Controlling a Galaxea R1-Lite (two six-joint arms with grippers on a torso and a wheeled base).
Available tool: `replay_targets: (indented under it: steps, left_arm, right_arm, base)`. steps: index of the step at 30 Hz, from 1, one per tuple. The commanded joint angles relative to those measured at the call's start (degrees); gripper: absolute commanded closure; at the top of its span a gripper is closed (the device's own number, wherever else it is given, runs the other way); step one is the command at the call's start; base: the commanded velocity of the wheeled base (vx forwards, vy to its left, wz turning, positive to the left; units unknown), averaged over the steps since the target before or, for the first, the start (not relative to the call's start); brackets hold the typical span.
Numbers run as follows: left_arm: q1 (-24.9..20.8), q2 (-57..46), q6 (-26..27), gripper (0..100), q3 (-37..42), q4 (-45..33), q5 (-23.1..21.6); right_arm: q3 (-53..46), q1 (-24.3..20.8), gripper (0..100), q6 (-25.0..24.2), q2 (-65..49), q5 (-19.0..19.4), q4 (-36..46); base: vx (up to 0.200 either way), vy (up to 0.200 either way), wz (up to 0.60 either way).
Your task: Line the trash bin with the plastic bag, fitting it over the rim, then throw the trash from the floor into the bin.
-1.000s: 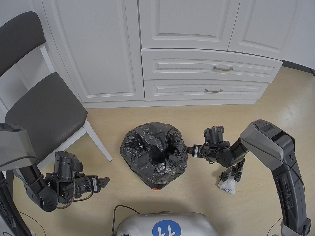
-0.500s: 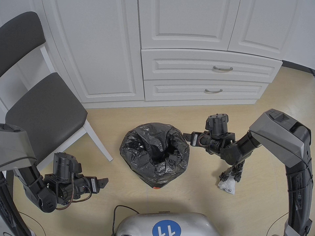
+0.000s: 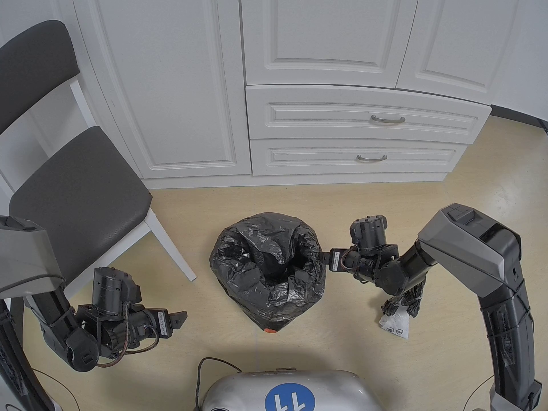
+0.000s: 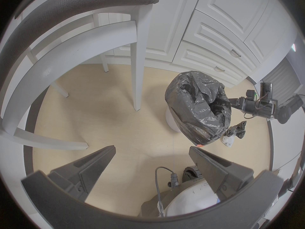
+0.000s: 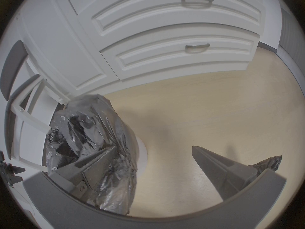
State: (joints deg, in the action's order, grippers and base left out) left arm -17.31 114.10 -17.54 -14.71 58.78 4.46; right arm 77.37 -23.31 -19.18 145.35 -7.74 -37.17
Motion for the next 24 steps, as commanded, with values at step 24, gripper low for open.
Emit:
replay_targets:
  steps: [24]
  left_arm:
    - [0.08,-0.2,-0.91,0,4.26,9.16,-0.24]
  right_arm:
    - [-10.4,5.82,0,2.74,-19.93,8.8,7.46]
  base:
    - [0.0,0.0,0.0]
